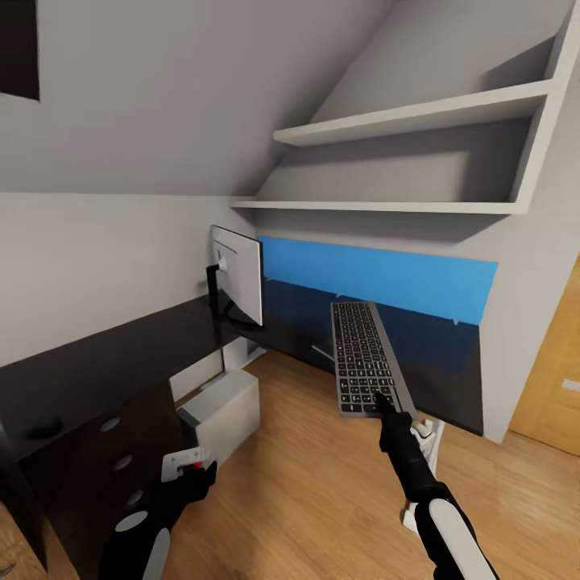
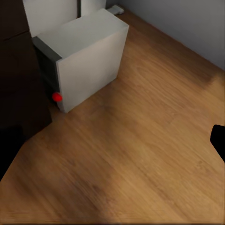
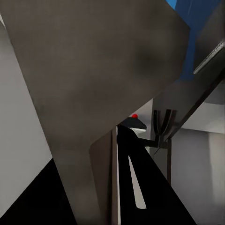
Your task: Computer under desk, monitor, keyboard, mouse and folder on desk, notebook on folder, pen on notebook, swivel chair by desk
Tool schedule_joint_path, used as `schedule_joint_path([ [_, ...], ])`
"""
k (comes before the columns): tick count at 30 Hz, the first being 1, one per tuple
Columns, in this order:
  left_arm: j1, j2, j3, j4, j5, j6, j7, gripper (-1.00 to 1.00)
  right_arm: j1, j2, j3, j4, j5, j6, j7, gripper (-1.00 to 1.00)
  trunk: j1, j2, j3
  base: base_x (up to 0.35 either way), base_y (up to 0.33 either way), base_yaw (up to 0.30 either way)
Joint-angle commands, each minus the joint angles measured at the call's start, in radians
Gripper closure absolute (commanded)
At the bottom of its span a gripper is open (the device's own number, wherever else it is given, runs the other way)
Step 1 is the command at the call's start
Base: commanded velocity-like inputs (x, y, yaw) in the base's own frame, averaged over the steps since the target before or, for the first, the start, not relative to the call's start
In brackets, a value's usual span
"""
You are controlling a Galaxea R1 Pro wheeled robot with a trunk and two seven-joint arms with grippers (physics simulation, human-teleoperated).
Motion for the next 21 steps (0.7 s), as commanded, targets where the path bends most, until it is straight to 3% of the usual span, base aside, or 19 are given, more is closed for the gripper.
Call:
schedule_joint_path([
  [1, -0.001, 0.0, 0.0, -0.001, 0.008, 0.005, 0.006, -1.0, -0.001, 0.0, 0.0, 0.0, -0.012, 0.0, 0.006, 1.0, 0.0, -0.001, -0.001, -0.114, 0.0, 0.0],
  [21, -0.001, 0.0, 0.0, -0.001, 0.008, 0.005, 0.006, -1.0, 0.0, 0.0, -0.001, -0.001, -0.011, -0.001, 0.007, 1.0, 0.0, -0.001, -0.001, -0.184, 0.0, 0.0],
])
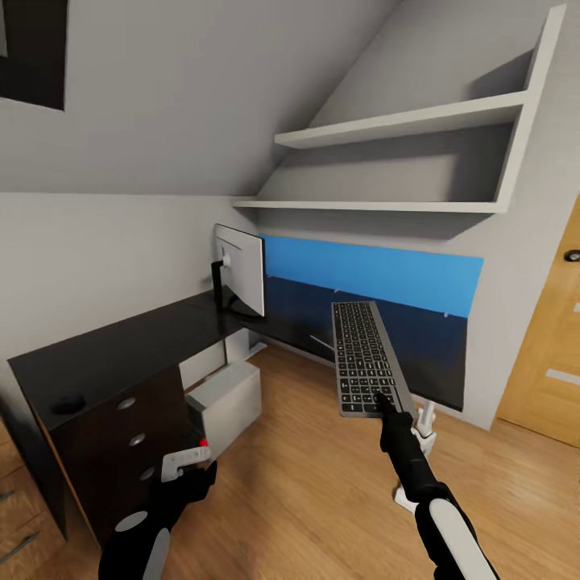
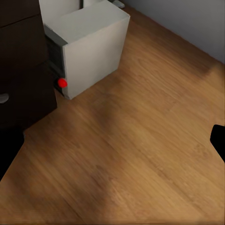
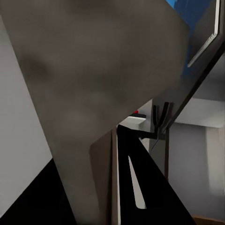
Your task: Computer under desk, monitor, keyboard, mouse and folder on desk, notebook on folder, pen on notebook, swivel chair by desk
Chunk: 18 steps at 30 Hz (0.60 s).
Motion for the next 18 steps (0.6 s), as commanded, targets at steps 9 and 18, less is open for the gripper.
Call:
schedule_joint_path([
  [9, -0.001, 0.0, 0.0, -0.001, 0.008, 0.005, 0.006, -1.0, -0.001, 0.005, 0.004, 0.001, -0.012, -0.001, 0.006, 1.0, 0.0, -0.001, -0.001, -0.016, 0.0, 0.0],
  [18, -0.001, 0.0, 0.0, -0.001, 0.008, 0.005, 0.006, -1.0, -0.001, 0.009, 0.013, 0.003, -0.013, 0.002, -0.121, 1.0, 0.0, -0.001, 0.006, 0.0, 0.0, 0.13],
])
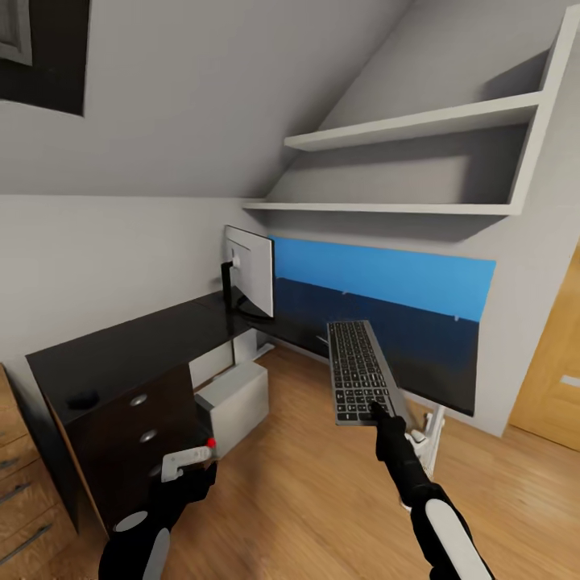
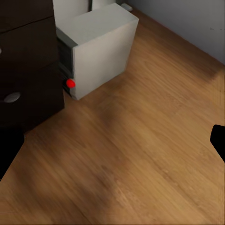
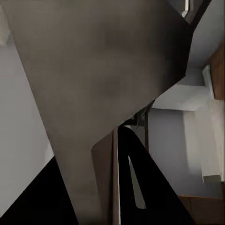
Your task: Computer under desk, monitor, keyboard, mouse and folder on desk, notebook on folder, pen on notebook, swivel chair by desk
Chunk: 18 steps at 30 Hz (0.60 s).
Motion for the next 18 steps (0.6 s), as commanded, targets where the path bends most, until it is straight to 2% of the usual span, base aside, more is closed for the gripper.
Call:
schedule_joint_path([
  [1, -0.001, -0.001, 0.0, -0.001, 0.008, 0.005, 0.006, -1.0, 0.0, 0.001, 0.001, 0.0, -0.011, 0.001, -0.007, 1.0, 0.0, -0.001, 0.0, 0.0, 0.0, 0.187],
  [10, -0.001, -0.001, 0.0, -0.001, 0.008, 0.005, 0.006, -1.0, -0.001, 0.002, 0.02, 0.001, -0.011, 0.001, -0.027, 1.0, 0.0, -0.001, 0.01, 0.0, 0.0, 0.192],
  [14, -0.001, -0.001, 0.0, -0.001, 0.008, 0.005, 0.006, -1.0, -0.001, 0.002, 0.046, 0.002, -0.011, 0.001, -0.028, 1.0, 0.0, -0.001, 0.014, 0.0, 0.0, 0.194],
  [18, -0.001, -0.001, 0.0, -0.001, 0.007, 0.005, 0.007, -1.0, -0.001, 0.002, 0.092, 0.003, -0.01, 0.0, -0.028, 1.0, 0.0, -0.001, 0.019, 0.0, 0.0, 0.195],
])
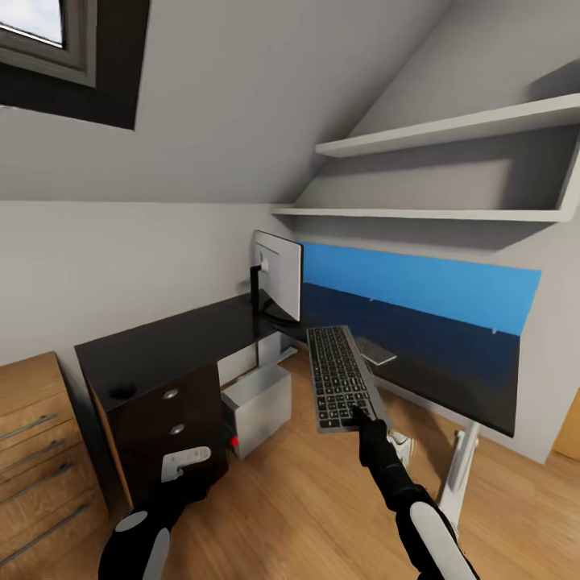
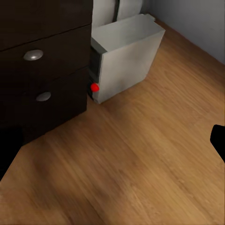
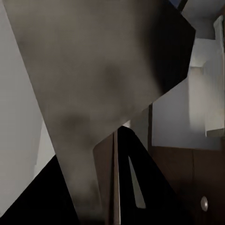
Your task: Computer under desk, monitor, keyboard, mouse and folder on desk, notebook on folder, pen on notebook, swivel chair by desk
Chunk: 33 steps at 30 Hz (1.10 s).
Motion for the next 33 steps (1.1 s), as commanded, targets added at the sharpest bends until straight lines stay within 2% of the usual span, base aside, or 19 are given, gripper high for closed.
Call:
schedule_joint_path([
  [1, -0.001, -0.001, 0.0, -0.001, 0.007, 0.005, 0.005, -1.0, 0.0, 0.0, 0.022, -0.001, -0.008, 0.0, -0.001, 1.0, 0.0, -0.001, 0.0, 0.0, 0.0, 0.195],
  [4, -0.001, -0.001, 0.0, -0.001, 0.007, 0.005, 0.005, -1.0, 0.0, 0.0, 0.054, -0.001, -0.007, -0.001, -0.001, 1.0, 0.0, -0.001, 0.003, 0.0, 0.0, 0.198],
  [11, -0.001, -0.001, 0.0, -0.001, 0.007, 0.005, 0.006, -1.0, 0.0, 0.0, 0.072, -0.001, -0.007, 0.0, -0.001, 1.0, 0.0, -0.001, 0.011, 0.0, 0.0, 0.203],
  [33, -0.001, -0.001, 0.0, -0.001, 0.007, 0.005, 0.006, -1.0, 0.0, 0.0, 0.071, -0.001, -0.011, -0.003, 0.004, 1.0, 0.0, -0.001, 0.013, 0.0, 0.0, 0.019],
])
